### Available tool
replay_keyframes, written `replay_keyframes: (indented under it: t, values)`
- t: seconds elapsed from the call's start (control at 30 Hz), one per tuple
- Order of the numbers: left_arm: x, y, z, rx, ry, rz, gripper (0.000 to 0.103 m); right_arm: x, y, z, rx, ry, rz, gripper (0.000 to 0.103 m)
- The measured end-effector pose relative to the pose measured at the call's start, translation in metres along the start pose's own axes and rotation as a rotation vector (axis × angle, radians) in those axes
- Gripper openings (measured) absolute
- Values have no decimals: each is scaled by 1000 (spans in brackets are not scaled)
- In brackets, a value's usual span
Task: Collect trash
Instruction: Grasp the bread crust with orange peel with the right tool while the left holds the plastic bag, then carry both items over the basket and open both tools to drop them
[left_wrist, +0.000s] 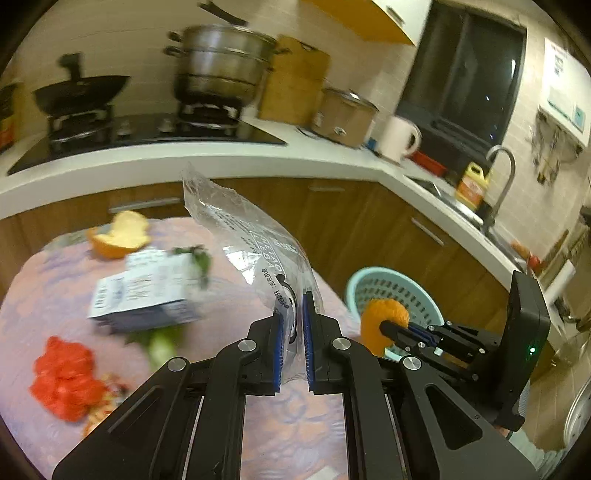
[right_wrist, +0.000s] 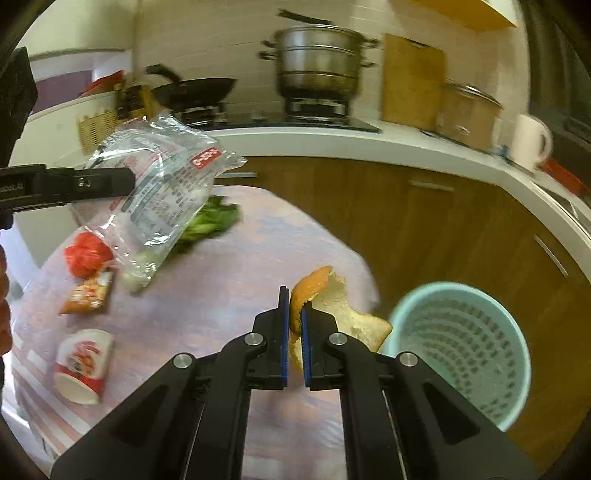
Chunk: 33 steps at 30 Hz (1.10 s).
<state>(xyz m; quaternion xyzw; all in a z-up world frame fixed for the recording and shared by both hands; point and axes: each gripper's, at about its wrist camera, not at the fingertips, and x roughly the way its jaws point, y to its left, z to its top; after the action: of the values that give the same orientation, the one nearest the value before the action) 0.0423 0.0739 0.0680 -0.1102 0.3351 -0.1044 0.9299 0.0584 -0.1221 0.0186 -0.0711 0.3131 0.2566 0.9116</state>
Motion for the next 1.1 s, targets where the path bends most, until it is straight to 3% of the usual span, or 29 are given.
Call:
replay_keyframes:
  t: [0.23, 0.47, 0.67, 0.93, 1.0, 1.03, 1.07, 1.1]
  values:
    - [58, -68, 5, 109, 110, -86, 7, 1, -81, -31, 159, 42, -121, 4]
    - [118, -112, 0, 121, 227, -188, 7, 20, -137, -61, 285, 119, -201, 4]
    - [163, -135, -10, 150, 285, -198, 7, 32, -174, -76, 390, 153, -219, 4]
    - [193, -149, -22, 172, 332, -192, 9, 35, -201, -87, 456, 185, -226, 4]
    - [197, -153, -23, 184, 330, -179, 17, 37, -204, -89, 474, 195, -223, 5]
    - [199, -155, -23, 191, 333, -174, 32, 38, -205, -90, 483, 201, -219, 5]
    - [199, -155, -23, 195, 331, -167, 39, 38, -204, -91, 489, 203, -213, 5]
    - [199, -155, -24, 200, 325, -158, 40, 38, -205, -91, 495, 202, -207, 6]
